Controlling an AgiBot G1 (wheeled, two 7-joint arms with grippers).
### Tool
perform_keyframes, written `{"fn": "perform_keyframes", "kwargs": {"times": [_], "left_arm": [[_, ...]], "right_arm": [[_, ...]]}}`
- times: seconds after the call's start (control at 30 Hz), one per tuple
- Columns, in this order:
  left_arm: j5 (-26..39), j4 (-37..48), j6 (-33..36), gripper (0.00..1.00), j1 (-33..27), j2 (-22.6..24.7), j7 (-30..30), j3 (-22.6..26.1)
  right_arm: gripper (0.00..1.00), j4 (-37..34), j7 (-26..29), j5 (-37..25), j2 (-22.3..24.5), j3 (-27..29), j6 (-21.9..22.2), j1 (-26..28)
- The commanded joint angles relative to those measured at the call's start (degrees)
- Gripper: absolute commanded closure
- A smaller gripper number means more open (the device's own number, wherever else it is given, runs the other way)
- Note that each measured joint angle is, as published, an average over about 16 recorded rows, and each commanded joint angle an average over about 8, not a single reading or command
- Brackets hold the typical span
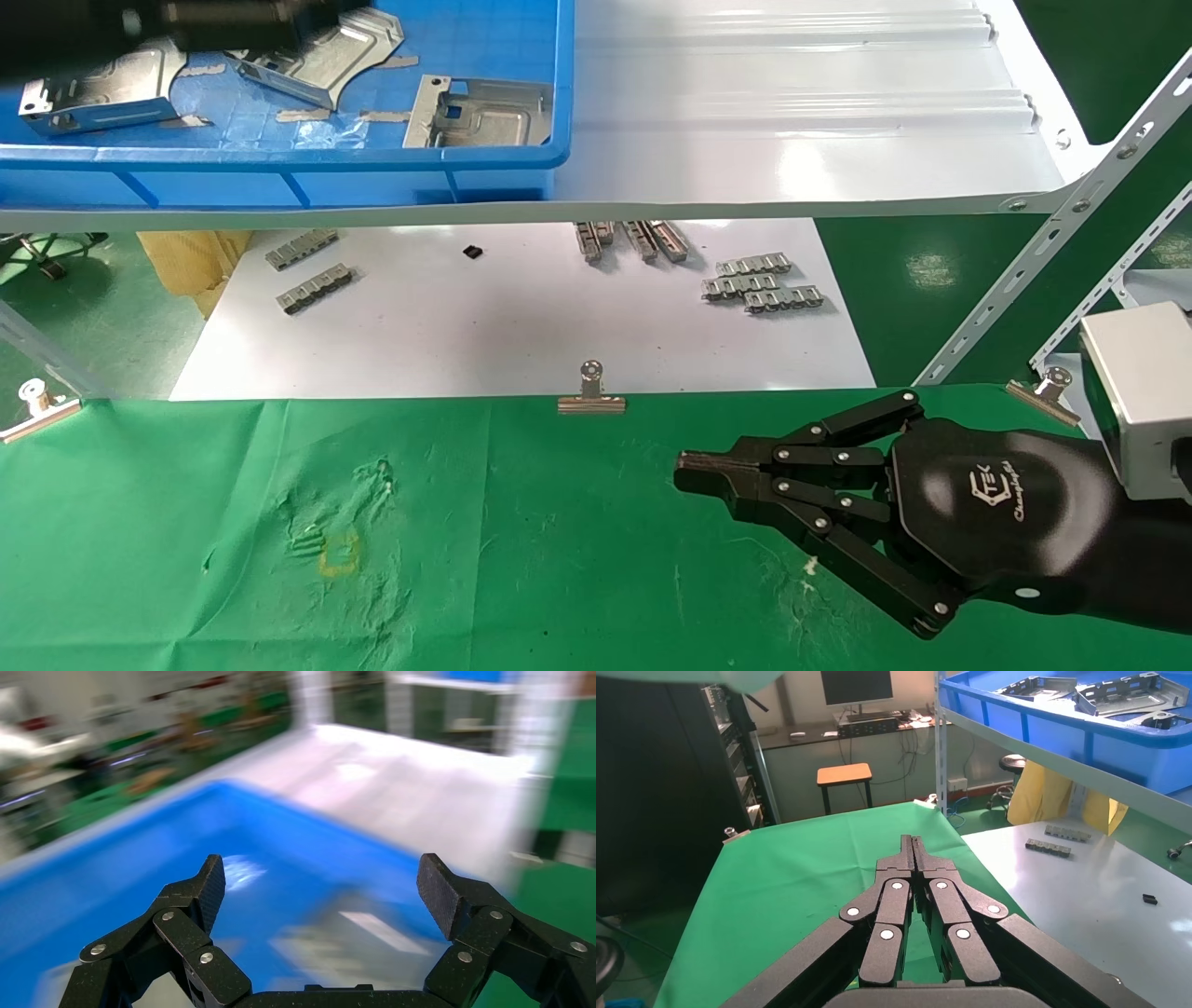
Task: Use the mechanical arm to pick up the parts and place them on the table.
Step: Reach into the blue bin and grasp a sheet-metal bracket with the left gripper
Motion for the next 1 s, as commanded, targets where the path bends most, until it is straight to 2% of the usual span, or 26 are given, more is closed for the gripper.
{"fn": "perform_keyframes", "kwargs": {"times": [0.03,0.07,0.27,0.3,0.33,0.57,1.0], "left_arm": [[3.4,7.3,-3.7,0.04,-4.4,2.5,1.6,1.0],[4.6,10.0,-5.7,0.14,-5.6,3.5,2.1,1.5],[10.7,22.3,-14.1,0.89,-10.5,8.1,2.8,4.7],[11.4,23.9,-15.1,0.98,-11.1,8.7,2.7,5.1],[11.9,25.2,-15.9,1.00,-11.5,9.2,2.7,5.4],[13.8,30.7,-18.3,1.00,-13.7,11.2,2.3,6.6],[13.9,33.6,-20.7,1.00,-14.1,11.8,3.3,6.6]], "right_arm": [[0.06,0.0,0.0,0.0,0.0,0.0,0.0,0.0],[0.00,0.0,0.0,0.0,0.0,0.0,0.0,0.0],[0.00,0.0,0.0,0.0,0.0,0.0,0.0,0.0],[0.00,0.0,0.0,0.0,0.0,0.0,0.0,0.0],[0.00,0.0,0.0,0.0,0.0,0.0,0.0,0.0],[0.00,0.0,0.0,0.0,0.0,0.0,0.0,0.0],[0.00,0.0,0.0,0.0,0.0,0.0,0.0,0.0]]}}
